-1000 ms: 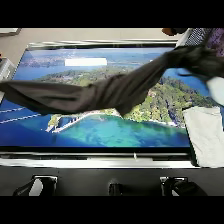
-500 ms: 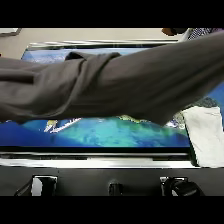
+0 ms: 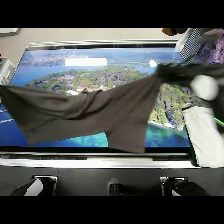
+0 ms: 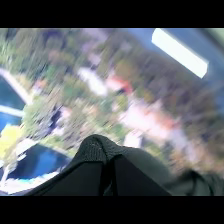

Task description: Fold the clothes and pants, and hang the long-sleeved shirts on hangers.

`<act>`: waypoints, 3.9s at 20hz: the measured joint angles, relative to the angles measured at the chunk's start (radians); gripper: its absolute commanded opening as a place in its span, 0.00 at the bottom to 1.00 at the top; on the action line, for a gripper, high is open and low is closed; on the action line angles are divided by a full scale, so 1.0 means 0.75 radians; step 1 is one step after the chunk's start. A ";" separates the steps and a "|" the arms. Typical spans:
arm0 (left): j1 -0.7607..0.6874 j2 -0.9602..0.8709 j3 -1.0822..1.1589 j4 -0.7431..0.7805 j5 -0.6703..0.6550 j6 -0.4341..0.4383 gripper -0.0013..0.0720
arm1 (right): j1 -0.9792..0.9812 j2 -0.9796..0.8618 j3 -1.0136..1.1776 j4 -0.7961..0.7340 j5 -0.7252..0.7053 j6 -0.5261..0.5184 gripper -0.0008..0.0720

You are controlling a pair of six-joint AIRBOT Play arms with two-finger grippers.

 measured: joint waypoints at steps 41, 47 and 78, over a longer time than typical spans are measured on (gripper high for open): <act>-0.251 -0.362 -0.246 0.473 -0.008 0.005 0.83 | -0.363 -0.764 -0.252 1.259 0.119 -1.205 0.05; 0.146 -0.110 -0.659 0.291 0.045 0.202 0.83 | -0.357 -0.729 -0.252 1.261 0.103 -1.205 0.05; 0.353 -0.241 -0.896 -0.192 0.210 0.629 0.04 | -0.355 -0.544 -0.252 1.264 0.121 -1.234 0.05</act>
